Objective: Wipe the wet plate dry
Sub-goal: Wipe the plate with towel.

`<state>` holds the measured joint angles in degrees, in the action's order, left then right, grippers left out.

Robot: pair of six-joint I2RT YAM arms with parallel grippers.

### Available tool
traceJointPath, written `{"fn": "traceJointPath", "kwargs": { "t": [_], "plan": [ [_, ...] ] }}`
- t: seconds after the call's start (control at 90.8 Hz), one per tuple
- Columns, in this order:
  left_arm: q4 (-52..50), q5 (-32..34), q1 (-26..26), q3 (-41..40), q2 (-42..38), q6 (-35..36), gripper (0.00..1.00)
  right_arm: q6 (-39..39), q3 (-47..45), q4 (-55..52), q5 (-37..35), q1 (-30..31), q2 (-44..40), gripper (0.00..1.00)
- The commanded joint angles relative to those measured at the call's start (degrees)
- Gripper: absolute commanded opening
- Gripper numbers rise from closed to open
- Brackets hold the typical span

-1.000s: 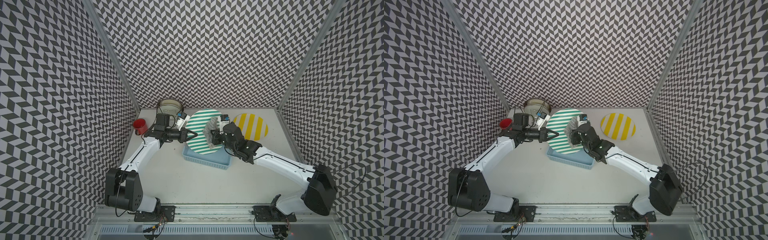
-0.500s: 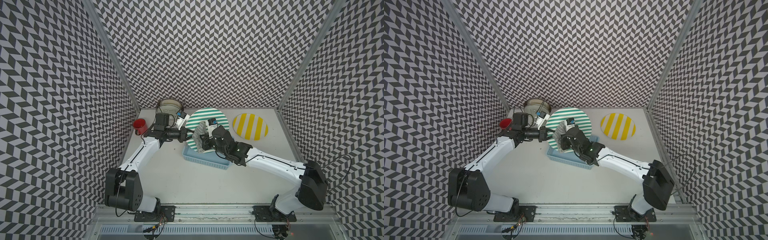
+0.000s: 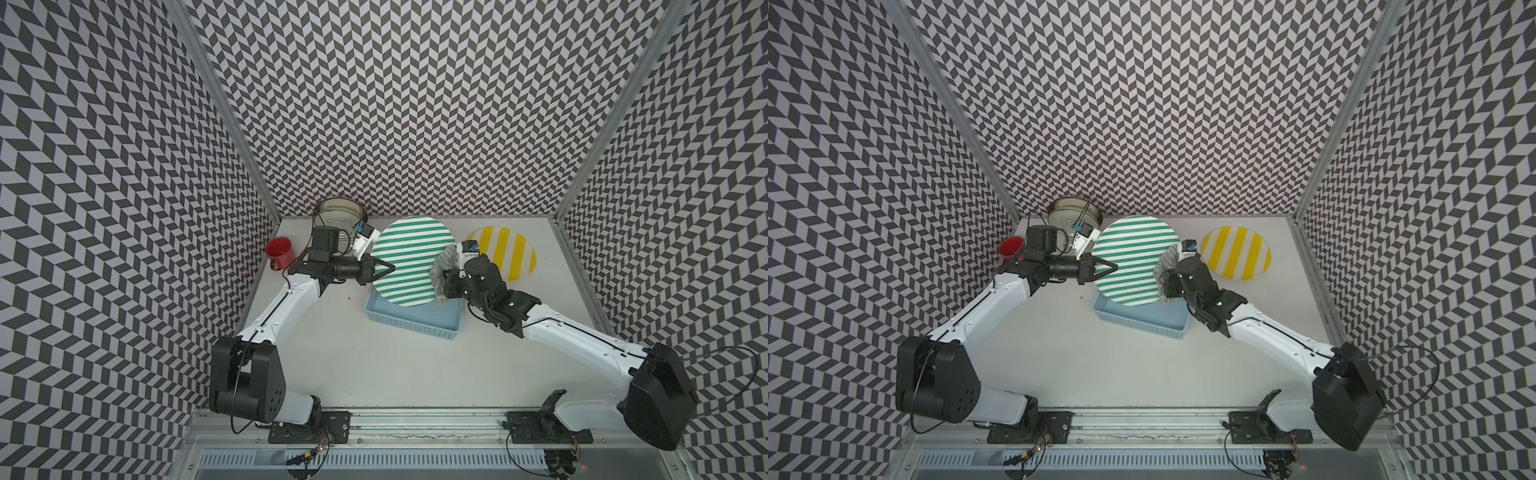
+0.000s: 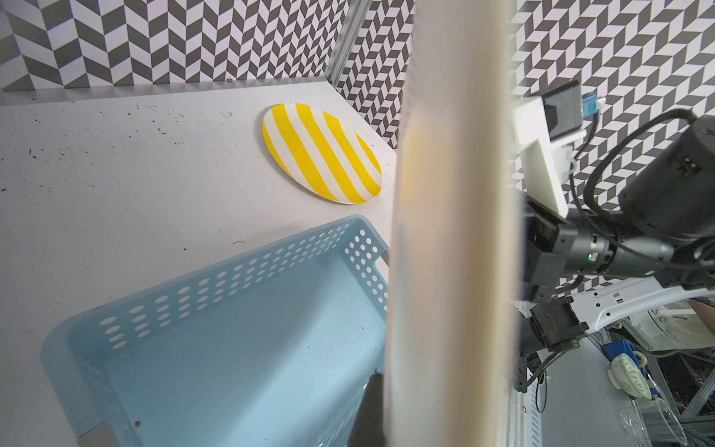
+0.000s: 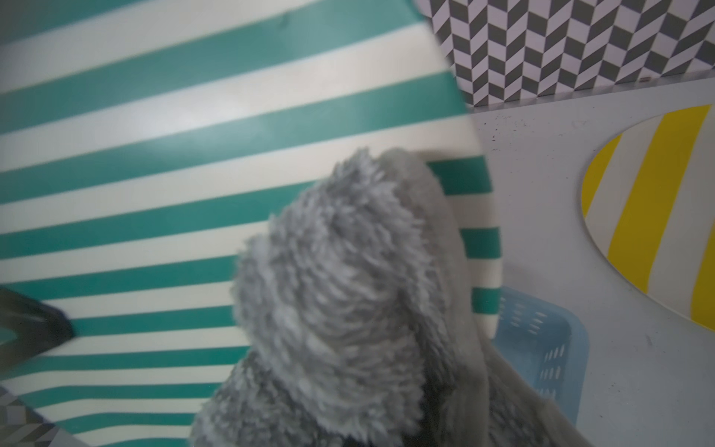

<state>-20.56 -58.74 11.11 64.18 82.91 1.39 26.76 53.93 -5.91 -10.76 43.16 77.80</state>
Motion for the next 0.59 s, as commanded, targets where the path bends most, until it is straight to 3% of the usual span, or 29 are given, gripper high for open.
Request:
{"fn": "traceJointPath", "kwargs": {
  "t": [0.0, 0.143, 0.342, 0.474, 0.584],
  "plan": [
    [3.7, -8.3, 1.1, 0.4, -3.1, 0.2, 0.0, -2.4, 3.4, 3.2, 1.9, 5.9, 3.7, 0.0],
    [3.8, -8.3, 1.1, 0.2, -3.0, 0.2, 0.0, -2.9, 9.9, 4.2, 3.2, 12.1, 9.7, 0.0],
    [3.8, -8.2, 1.1, 0.2, -3.2, 0.2, 0.0, -3.9, 20.4, 3.9, 6.3, 15.9, 18.3, 0.0],
    [3.5, -8.0, 1.1, 0.2, -3.5, 0.5, 0.0, -2.5, 21.5, 4.9, 7.9, 16.4, 20.0, 0.0],
    [3.4, -7.8, 1.1, 0.1, -3.7, 0.7, 0.0, -1.3, 19.4, 3.7, 3.9, 16.2, 19.1, 0.0]
  ]
}}
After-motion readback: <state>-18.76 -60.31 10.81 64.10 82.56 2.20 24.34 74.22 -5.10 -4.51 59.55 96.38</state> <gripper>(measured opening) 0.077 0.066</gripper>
